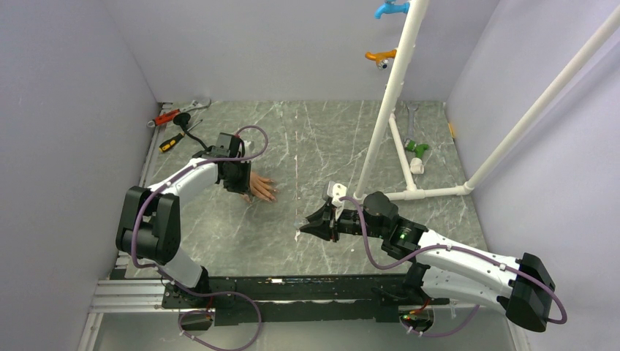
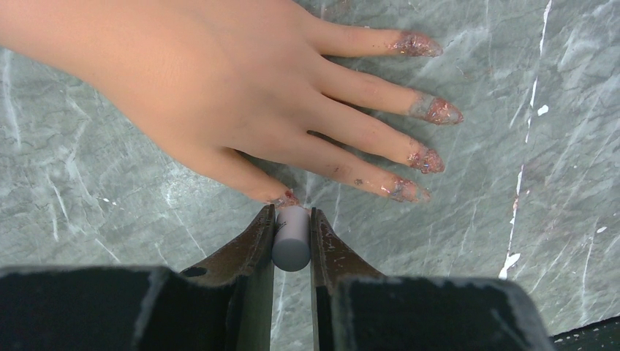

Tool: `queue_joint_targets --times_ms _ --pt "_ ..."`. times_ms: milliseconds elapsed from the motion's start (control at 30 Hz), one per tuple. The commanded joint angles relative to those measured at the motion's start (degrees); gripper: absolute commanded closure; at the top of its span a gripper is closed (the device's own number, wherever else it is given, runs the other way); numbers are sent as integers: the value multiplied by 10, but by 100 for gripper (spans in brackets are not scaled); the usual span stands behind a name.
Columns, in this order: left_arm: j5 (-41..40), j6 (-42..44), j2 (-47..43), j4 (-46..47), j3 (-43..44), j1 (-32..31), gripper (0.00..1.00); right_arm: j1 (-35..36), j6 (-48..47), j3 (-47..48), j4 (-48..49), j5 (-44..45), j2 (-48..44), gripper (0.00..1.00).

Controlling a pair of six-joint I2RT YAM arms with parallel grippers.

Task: Paint the nails
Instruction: Paint the nail polish on the nail.

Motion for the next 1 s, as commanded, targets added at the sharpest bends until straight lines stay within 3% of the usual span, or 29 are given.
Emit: queue_joint_targets --times_ms 0,967 --pt "21 -9 -7 3 12 2 100 -2 5 21 33 -4 -8 100" --pt "25 -6 -28 -8 -20 -18 100 -1 11 27 22 -7 -24 100"
